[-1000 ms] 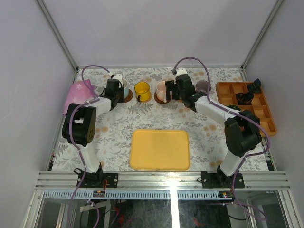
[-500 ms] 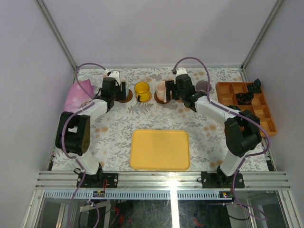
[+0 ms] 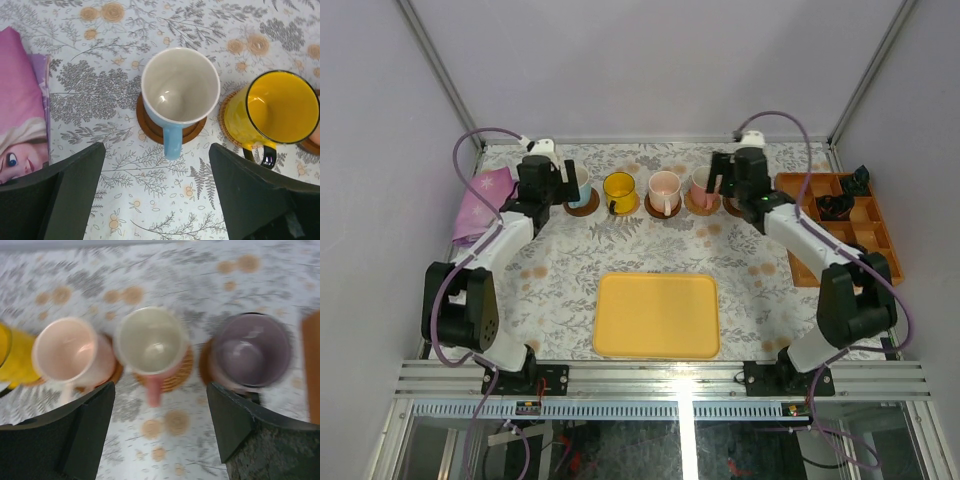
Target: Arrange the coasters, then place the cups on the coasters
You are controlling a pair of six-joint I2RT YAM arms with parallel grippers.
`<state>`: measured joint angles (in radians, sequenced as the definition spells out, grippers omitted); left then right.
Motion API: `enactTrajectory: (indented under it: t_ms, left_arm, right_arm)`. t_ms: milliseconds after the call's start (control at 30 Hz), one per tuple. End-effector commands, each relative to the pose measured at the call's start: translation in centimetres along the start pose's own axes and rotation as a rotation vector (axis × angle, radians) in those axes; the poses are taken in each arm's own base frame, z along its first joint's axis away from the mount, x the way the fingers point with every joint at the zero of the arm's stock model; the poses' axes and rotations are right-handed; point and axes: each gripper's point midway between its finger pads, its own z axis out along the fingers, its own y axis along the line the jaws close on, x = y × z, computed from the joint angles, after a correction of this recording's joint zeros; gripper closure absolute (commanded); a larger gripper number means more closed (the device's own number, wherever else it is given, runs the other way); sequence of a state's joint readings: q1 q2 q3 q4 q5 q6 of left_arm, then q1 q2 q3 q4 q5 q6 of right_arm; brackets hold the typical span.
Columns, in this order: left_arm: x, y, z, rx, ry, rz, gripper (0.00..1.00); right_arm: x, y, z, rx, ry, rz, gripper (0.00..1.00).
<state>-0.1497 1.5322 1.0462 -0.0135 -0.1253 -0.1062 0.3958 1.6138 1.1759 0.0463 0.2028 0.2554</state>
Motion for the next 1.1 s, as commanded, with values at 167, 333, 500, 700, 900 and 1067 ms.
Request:
enactTrajectory:
  t_ms: [167, 333, 500, 700, 900, 1067]
  left_arm:
    - [-6.4, 6.8, -3.1, -0.154, -0.172, -0.281, 0.0]
    - [-8.1, 10.6, -5.8, -0.275, -0.262, -0.367, 0.0]
    - [-9.2, 13.5, -9.6, -0.445, -0.339, -0.373, 0.0]
    - [-8.8, 15.1, -12.3, -0.544, -0.364, -0.329, 0.0]
    - [-7.9, 15.8, -13.6, -0.589, -0.365, -0.32, 0.0]
    - [-7.5, 16.2, -14.4, -0.615, -0.378, -0.321, 0.0]
  right_arm:
    - [-3.7, -15.0, -5.6, 0.349, -0.231, 0.286, 0.17]
    - [-4.1, -20.3, -10.1, 0.517, -0.348, 0.422, 0.04]
    - [-3.9, -23.2, -14.4, 0.693, -0.448, 0.453, 0.01]
    - [-3.2, -23.7, -15.7, 0.74, -0.423, 0.419, 0.01]
    - [-2.9, -23.6, -15.6, 0.737, -0.392, 0.402, 0.01]
    - [-3.1, -23.3, -15.1, 0.717, -0.381, 0.395, 0.01]
